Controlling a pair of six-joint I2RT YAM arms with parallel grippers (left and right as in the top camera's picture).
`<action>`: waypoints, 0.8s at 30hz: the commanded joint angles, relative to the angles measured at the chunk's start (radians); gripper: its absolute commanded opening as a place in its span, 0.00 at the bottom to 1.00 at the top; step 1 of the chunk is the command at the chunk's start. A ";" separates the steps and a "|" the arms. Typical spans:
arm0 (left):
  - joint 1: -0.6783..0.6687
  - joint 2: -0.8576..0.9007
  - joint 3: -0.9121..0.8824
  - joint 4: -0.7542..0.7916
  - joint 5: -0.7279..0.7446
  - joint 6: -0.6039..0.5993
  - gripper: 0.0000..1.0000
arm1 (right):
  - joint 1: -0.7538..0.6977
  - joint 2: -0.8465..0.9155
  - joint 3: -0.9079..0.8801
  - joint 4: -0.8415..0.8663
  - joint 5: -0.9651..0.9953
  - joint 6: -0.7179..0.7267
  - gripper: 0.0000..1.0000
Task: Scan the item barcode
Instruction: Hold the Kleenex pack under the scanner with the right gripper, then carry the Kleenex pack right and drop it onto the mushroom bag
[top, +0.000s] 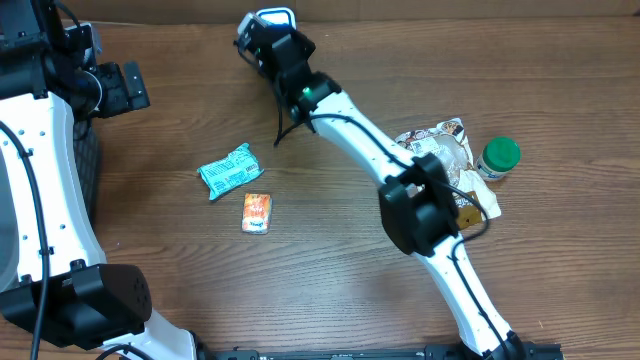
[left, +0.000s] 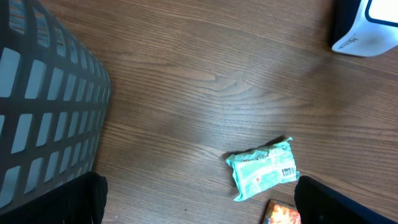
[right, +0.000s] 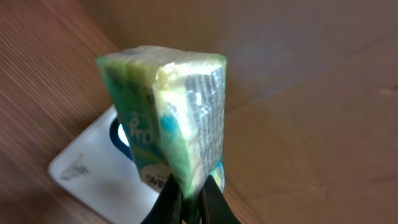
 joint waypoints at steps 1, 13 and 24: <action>0.003 0.013 0.002 0.001 -0.003 0.022 1.00 | -0.007 -0.237 0.021 -0.098 -0.122 0.227 0.04; 0.003 0.013 0.002 0.001 -0.003 0.022 0.99 | -0.053 -0.602 0.021 -0.945 -0.173 0.762 0.04; 0.003 0.013 0.002 0.001 -0.003 0.022 1.00 | -0.280 -0.632 -0.037 -1.369 -0.451 0.877 0.04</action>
